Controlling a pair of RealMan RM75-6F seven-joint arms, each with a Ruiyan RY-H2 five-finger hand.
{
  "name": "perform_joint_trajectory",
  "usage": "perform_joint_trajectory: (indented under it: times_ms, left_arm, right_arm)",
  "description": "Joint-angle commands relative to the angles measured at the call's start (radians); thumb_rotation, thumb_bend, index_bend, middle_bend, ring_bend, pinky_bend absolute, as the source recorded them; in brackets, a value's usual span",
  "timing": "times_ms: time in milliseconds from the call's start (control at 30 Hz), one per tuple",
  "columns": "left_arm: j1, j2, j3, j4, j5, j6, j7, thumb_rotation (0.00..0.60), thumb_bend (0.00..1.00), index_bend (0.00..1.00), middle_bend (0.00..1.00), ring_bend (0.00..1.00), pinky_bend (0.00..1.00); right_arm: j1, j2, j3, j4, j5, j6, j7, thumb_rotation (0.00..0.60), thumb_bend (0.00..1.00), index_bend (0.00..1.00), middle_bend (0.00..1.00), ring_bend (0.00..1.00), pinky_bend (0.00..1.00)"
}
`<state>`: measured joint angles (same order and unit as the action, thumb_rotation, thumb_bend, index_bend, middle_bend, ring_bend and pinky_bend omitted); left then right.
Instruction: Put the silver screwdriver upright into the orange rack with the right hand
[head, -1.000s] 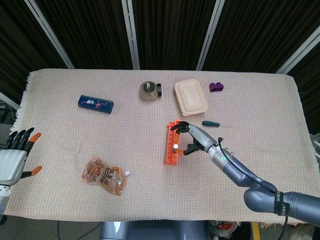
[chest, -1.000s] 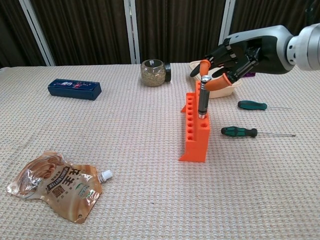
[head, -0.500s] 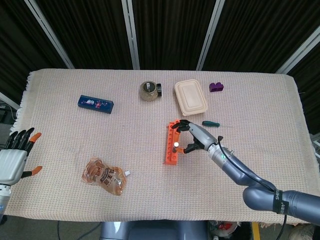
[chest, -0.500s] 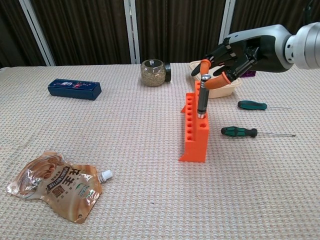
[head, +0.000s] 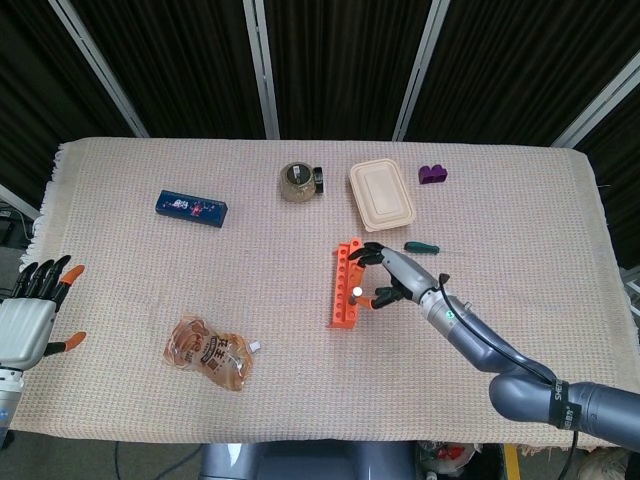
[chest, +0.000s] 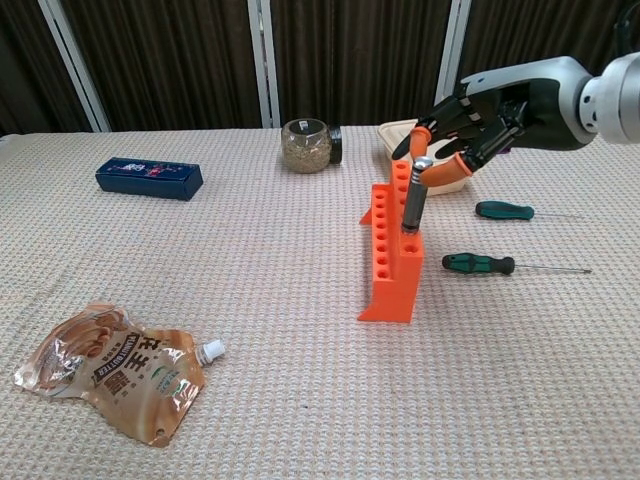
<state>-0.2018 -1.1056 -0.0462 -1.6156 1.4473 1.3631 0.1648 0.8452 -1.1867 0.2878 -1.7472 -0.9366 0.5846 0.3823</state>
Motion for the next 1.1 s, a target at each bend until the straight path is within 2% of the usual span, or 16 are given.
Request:
perform_joint_trajectory:
  times_ms: [33,133,200,367,500,733,900,1000,1100]
  left_arm:
    - [0.0,0.0,-0.001,-0.001,0.0,0.0,0.0,0.6,0.13,0.11,0.0,0.0,0.0]
    - [0.0,0.0,-0.001,-0.001,-0.001,0.002,0.001,0.6,0.13,0.1,0.0,0.0,0.0]
    - [0.0,0.001,-0.002,-0.001,-0.002,0.002,0.003,0.6,0.13,0.1,0.0,0.0,0.0]
    - [0.0,0.0,-0.002,-0.002,-0.001,0.004,0.003,0.6,0.13,0.1,0.0,0.0,0.0]
    - [0.0,-0.001,-0.003,-0.003,-0.002,0.004,0.005,0.6,0.13,0.1,0.0,0.0,0.0]
    - [-0.001,0.005,-0.005,-0.008,0.0,0.006,0.005,0.6,0.13,0.1,0.0,0.0,0.0]
    - [0.002,0.007,-0.003,-0.01,-0.004,0.006,0.003,0.6,0.13,0.1,0.0,0.0,0.0]
    - [0.004,0.009,0.002,-0.013,-0.008,-0.001,0.0,0.6,0.13,0.1,0.0,0.0,0.0]
    - [0.005,0.011,0.005,-0.018,-0.013,-0.006,0.001,0.6,0.13,0.1,0.0,0.0,0.0]
  right_arm:
    - [-0.001,-0.002,-0.001,0.001,-0.005,-0.004,0.0,0.6,0.33,0.63,0.2,0.0,0.0]
    - [-0.005,-0.004,0.0,0.001,-0.017,-0.009,0.005,0.6,0.31,0.57,0.19,0.0,0.0]
    - [-0.006,-0.002,0.0,0.001,-0.027,-0.017,0.009,0.6,0.27,0.51,0.19,0.0,0.0]
    - [-0.014,-0.001,0.01,0.0,-0.038,-0.015,0.026,0.6,0.06,0.39,0.16,0.0,0.0]
    - [-0.019,0.005,0.019,-0.005,-0.046,-0.014,0.035,0.6,0.0,0.35,0.16,0.0,0.0]
    - [-0.052,0.044,0.045,-0.038,-0.082,0.011,0.073,0.6,0.0,0.26,0.13,0.0,0.0]
    - [-0.127,0.085,0.057,-0.066,-0.156,0.136,0.078,0.6,0.0,0.21,0.11,0.0,0.0]
    - [-0.19,0.079,0.043,-0.057,-0.201,0.298,0.004,0.6,0.11,0.23,0.12,0.0,0.0]
    - [-0.248,0.054,0.031,-0.05,-0.218,0.453,-0.075,0.6,0.28,0.27,0.14,0.0,0.0]
